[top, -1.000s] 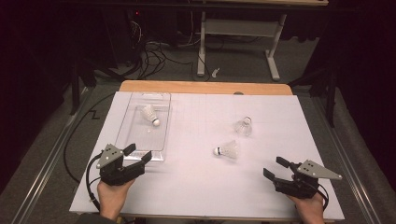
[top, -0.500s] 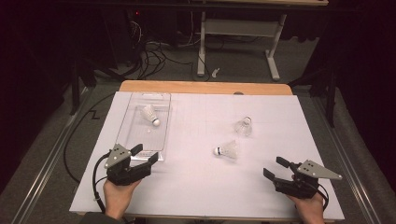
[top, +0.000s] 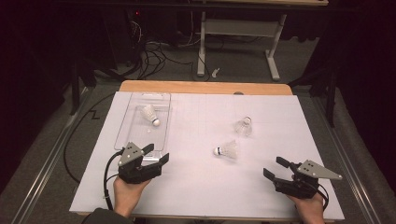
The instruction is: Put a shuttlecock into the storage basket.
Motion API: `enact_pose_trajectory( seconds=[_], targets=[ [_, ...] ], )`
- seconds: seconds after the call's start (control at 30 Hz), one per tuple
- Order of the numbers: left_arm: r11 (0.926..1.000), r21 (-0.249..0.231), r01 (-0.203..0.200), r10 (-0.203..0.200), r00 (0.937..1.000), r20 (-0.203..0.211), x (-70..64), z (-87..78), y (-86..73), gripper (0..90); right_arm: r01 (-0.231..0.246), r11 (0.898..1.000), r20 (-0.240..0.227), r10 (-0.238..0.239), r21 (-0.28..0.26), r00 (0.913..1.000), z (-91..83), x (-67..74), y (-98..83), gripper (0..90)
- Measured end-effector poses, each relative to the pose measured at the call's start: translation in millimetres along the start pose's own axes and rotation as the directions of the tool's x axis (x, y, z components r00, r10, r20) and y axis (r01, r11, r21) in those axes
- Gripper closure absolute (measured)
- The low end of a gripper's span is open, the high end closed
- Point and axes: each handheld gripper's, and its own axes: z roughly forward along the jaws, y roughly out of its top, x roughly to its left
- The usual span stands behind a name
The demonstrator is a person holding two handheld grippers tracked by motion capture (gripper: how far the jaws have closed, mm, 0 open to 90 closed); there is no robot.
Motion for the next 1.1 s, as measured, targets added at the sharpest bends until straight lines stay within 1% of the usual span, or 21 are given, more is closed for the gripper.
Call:
enact_pose_trajectory(
  seconds=[0.1, 0.17, 0.2, 0.27, 0.37, 0.4, 0.53, 0.57, 0.6, 0.7, 0.83, 0.87, 0.9, 1.0, 1.1],
  targets=[
    [1.0, 0.001, 0.0, 0.0, 1.0, 0.008, -2.0, 3.5, 1.1, 32.8, 0.0, 1.0, 0.0, 0.0, 0.0, 1.0, 0.0, -0.1, 0.0, 28.3],
    [1.0, 0.005, -0.007, 0.007, 0.9999, 0.013, -3.3, 5.4, 1.9, 32.8, 0.0, 1.0, 0.0, 0.0, 0.0, 1.0, 0.0, -0.1, 0.0, 28.3],
    [1.0, 0.004, -0.002, 0.002, 0.9997, 0.024, -4.4, 6.8, 2.2, 32.8, 0.0, 1.0, 0.0, 0.0, 0.0, 1.0, 0.0, 0.0, 0.0, 28.3],
    [1.0, 0.006, -0.004, 0.004, 0.9995, 0.03, -5.4, 8.2, 2.8, 32.8, 0.0, 1.0, 0.0, 0.0, 0.0, 1.0, 0.0, -0.1, 0.0, 28.2],
    [0.9999, 0.011, -0.006, 0.005, 0.9993, 0.036, -6.4, 10.4, 3.6, 32.9, 0.0, 1.0, 0.0, 0.0, 0.0, 1.0, 0.0, -0.1, 0.0, 28.2],
    [0.9999, 0.007, -0.008, 0.007, 0.9996, 0.028, -6.6, 11.0, 4.1, 32.9, 0.0, 1.0, 0.0, 0.0, 0.0, 1.0, 0.1, -0.1, 0.0, 28.2],
    [0.9999, 0.011, -0.011, 0.01, 0.9992, 0.038, -8.1, 14.0, 5.5, 32.9, 0.0, 1.0, 0.0, 0.0, 0.0, 1.0, 0.0, -0.1, 0.0, 28.3],
    [0.9998, 0.011, -0.015, 0.014, 0.9993, 0.034, -8.2, 14.4, 5.8, 32.9, -0.001, 1.0, 0.0, 0.001, 0.0, 1.0, 0.0, -0.1, -0.1, 28.3],
    [0.9999, 0.012, -0.011, 0.01, 0.9991, 0.042, -8.5, 15.5, 6.0, 32.9, -0.001, 1.0, 0.0, 0.001, 0.001, 1.0, 0.1, -0.2, -0.1, 28.2],
    [0.9999, 0.012, -0.01, 0.01, 0.9987, 0.051, -9.2, 17.2, 6.7, 32.9, -0.002, 1.0, 0.0, 0.002, 0.001, 1.0, 0.0, -0.2, -0.1, 28.2],
    [0.9998, 0.017, -0.011, 0.01, 0.9983, 0.058, -10.5, 19.5, 7.5, 32.8, -0.002, 1.0, 0.0, 0.002, 0.001, 1.0, -0.1, -0.1, -0.1, 28.3],
    [0.9997, 0.017, -0.016, 0.015, 0.9985, 0.053, -10.6, 19.8, 7.7, 32.8, -0.002, 1.0, 0.0, 0.002, 0.001, 1.0, -0.1, -0.1, -0.1, 28.2],
    [0.9998, 0.019, -0.012, 0.011, 0.9981, 0.061, -11.2, 21.0, 7.9, 32.9, -0.002, 1.0, -0.001, 0.002, 0.001, 1.0, -0.2, -0.2, -0.1, 28.3],
    [0.9998, 0.02, -0.009, 0.008, 0.9978, 0.066, -12.1, 23.4, 8.9, 32.9, -0.003, 1.0, 0.0, 0.003, 0.001, 1.0, -0.2, -0.3, -0.1, 28.2],
    [0.9996, 0.025, -0.014, 0.012, 0.9973, 0.073, -13.1, 25.8, 10.1, 32.9, -0.003, 1.0, -0.001, 0.003, 0.001, 1.0, -0.3, -0.3, -0.1, 28.3]
  ],
)
